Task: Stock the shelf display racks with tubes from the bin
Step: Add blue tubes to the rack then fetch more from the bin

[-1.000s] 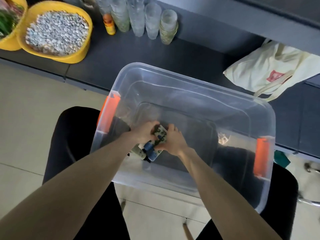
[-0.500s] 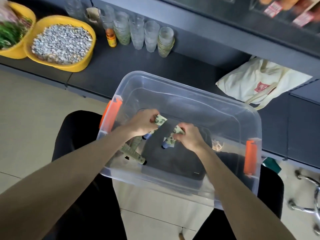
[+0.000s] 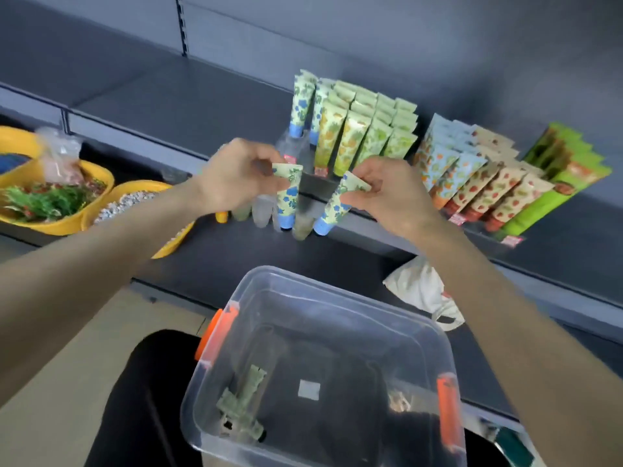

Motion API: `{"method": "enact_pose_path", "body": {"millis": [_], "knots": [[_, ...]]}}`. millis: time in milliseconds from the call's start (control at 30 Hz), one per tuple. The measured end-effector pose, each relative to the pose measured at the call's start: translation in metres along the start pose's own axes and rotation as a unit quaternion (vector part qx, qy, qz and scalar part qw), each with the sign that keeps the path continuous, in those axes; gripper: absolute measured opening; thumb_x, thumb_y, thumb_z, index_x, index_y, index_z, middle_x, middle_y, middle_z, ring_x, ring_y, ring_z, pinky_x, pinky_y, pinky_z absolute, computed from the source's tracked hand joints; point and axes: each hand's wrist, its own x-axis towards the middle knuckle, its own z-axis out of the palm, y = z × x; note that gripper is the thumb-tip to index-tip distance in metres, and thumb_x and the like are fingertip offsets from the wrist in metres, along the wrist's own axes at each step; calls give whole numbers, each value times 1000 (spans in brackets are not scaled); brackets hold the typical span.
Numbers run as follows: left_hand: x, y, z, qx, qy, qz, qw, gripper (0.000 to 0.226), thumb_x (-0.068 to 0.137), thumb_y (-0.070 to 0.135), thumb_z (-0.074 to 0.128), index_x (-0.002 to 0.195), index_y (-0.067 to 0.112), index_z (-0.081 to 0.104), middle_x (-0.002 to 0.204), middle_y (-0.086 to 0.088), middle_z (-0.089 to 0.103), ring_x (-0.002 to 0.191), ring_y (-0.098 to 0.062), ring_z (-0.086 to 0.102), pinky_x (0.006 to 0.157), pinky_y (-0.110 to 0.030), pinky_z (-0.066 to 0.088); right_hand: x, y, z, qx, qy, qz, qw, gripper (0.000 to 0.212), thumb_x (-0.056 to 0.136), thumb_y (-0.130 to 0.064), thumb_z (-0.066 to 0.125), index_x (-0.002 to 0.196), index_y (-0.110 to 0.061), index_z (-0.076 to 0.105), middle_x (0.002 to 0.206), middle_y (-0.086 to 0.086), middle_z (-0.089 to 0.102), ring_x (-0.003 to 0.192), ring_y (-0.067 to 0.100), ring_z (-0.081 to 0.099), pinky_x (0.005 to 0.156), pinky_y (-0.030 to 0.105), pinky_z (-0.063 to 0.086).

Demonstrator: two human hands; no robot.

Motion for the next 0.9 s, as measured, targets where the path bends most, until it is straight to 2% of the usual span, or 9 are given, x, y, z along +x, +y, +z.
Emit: {"method": "enact_pose_path", "body": {"millis": [67,133,233,367,400,467,667,767,900], "knots": [[15,8,-22,1,23,23,999,9,79,22,72,84,18,67,77,-16,67,68,-30,61,74,-39,52,18,-23,-16,-16,15,-27,999,14,78,-9,74,90,-13,66,89,0,63,70,7,58,76,28,49],[30,15,-40,13,38,44,998,11,78,23,73,87,20,67,86,-18,68,78,-37,62,80,-42,51,37,-42,-28,-29,35,-47,998,17,80,-9,72,96,-12,68,84,-2,58,77,19,62,79,30,50],[53,25,-58,37,51,60,996,16,77,20,74,91,14,67,89,-19,67,72,-21,57,76,-33,46,65,-63,-39,-47,58,-57,996,15,77,-12,74,92,-14,70,87,5,65,89,29,66,89,43,51],[84,31,-71,54,37,73,995,15,76,13,75,89,13,67,92,-19,68,84,-33,64,88,-41,52,102,-79,-45,-101,53,-74,991,8,81,-16,72,85,-21,67,90,9,68,101,26,61,91,33,49],[92,31,-73,61,35,74,995,15,76,13,75,88,15,66,92,-18,69,86,-33,65,89,-40,51,110,-82,-45,-117,52,-73,989,8,82,-16,71,87,-20,67,89,7,67,103,25,59,90,29,47],[108,30,-75,78,30,70,994,15,76,13,74,90,14,68,92,-15,70,86,-27,66,86,-31,49,126,-84,-44,-151,51,-64,985,12,82,-16,70,95,-15,70,90,6,63,101,22,58,86,27,44],[142,19,-68,98,-3,73,993,15,79,16,72,93,13,69,90,-11,70,79,-15,59,80,-25,45,161,-76,-28,-224,33,-24,974,12,78,-16,73,90,-17,71,100,8,69,97,27,63,89,36,51],[152,14,-64,107,-12,81,991,14,80,16,70,94,15,70,87,-7,68,79,-13,57,80,-23,44,171,-72,-21,-247,17,-15,969,12,80,-17,72,92,-18,71,103,9,68,101,29,61,93,39,49],[161,7,-59,125,-40,84,988,15,81,17,69,96,15,69,83,-4,63,76,-12,54,72,-16,40,176,-69,-14,-274,-3,-13,962,12,83,-16,69,95,-15,71,105,7,68,106,26,58,99,38,44]]}}
